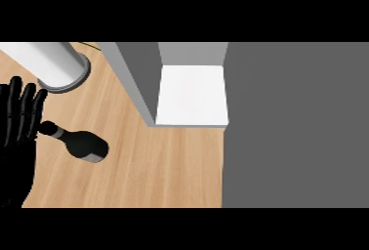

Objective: Pick up the wine, place it into the cabinet and close the cabinet

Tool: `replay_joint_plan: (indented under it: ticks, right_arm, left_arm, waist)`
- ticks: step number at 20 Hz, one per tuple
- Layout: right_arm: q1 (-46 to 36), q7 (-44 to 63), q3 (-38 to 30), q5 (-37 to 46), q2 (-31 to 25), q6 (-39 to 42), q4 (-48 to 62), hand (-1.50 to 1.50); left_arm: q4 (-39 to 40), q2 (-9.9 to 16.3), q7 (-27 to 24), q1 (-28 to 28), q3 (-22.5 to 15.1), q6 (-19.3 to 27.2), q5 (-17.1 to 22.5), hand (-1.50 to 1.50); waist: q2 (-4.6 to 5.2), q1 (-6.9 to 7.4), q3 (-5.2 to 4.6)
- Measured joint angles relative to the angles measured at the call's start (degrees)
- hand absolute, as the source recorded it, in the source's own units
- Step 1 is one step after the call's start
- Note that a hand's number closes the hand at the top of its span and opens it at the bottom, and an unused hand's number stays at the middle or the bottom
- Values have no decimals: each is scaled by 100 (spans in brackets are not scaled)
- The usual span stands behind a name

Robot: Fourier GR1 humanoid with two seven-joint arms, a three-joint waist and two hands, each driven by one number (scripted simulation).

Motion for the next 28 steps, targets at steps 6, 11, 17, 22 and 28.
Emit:
replay_joint_plan:
  ticks: [6, 11, 17, 22, 28]
  right_arm:
    - [282, 125, 195, 159, -19, 35, -289, -150]
    - [539, 399, 673, -288, -115, 565, -519, -150]
    - [812, 1162, 913, -580, -230, 667, -1362, -150]
    - [791, 1648, 794, -815, -310, 645, -1774, -150]
    - [456, 2103, 814, -772, -282, 509, -1825, -150]
  left_arm:
    - [105, 571, -520, -77, 3, -1508, 1335, -150]
    - [368, 841, -246, 301, -372, -2732, 2981, -150]
    - [167, 1684, 196, 802, 84, -3663, 4872, -150]
    - [-379, 2214, 642, 1226, 542, -3719, 6021, -150]
    - [-1022, 2243, 1075, 1590, 851, -3557, 6584, -150]
  waist:
    - [-31, -107, 18]
    - [-31, -107, 26]
    - [-43, -46, 39]
    - [-41, -17, 45]
    - [-37, -11, 46]
